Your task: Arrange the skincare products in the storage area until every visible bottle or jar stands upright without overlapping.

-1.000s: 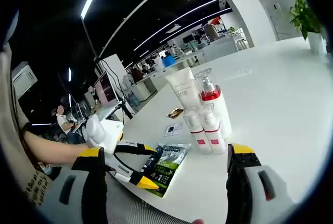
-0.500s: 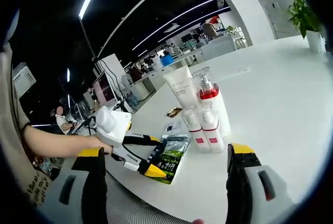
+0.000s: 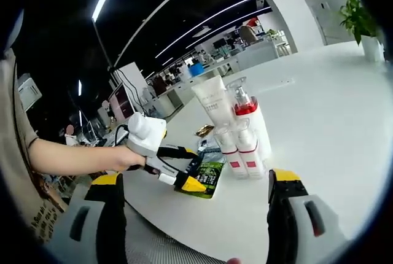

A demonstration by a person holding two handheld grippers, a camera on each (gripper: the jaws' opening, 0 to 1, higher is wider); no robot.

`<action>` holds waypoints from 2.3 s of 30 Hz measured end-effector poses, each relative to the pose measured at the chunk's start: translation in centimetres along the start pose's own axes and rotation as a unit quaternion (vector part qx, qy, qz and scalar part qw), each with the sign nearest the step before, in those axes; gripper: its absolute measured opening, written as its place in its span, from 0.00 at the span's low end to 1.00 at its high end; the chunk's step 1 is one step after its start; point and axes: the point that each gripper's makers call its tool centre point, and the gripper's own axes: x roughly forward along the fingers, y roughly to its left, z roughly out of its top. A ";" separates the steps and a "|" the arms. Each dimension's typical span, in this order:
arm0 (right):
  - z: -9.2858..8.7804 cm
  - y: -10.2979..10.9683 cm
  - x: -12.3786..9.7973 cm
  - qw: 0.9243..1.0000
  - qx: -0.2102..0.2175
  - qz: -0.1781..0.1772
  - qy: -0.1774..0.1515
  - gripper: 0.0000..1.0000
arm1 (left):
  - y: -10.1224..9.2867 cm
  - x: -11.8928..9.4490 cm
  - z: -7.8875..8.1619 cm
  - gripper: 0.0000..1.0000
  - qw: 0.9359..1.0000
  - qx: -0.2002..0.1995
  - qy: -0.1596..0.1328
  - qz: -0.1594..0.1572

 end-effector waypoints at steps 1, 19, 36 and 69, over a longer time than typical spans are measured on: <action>0.0 0.0 0.0 1.000 0.000 0.000 0.000 0.97 | 0.1 0.1 0.1 0.75 1.000 0.000 -0.001 0.000; -0.2 -0.1 0.1 1.000 -0.008 -0.005 0.006 0.97 | 0.1 0.1 0.2 0.75 1.000 0.000 0.004 -0.001; 0.1 -1.2 -0.2 0.999 -0.014 -0.040 -0.001 1.00 | -0.9 -2.6 0.1 0.80 0.999 -0.038 -0.002 0.008; -0.5 -2.5 -0.5 0.996 -0.031 -0.077 0.014 1.00 | -1.2 -12.3 -4.7 0.94 0.978 -0.178 -0.077 0.077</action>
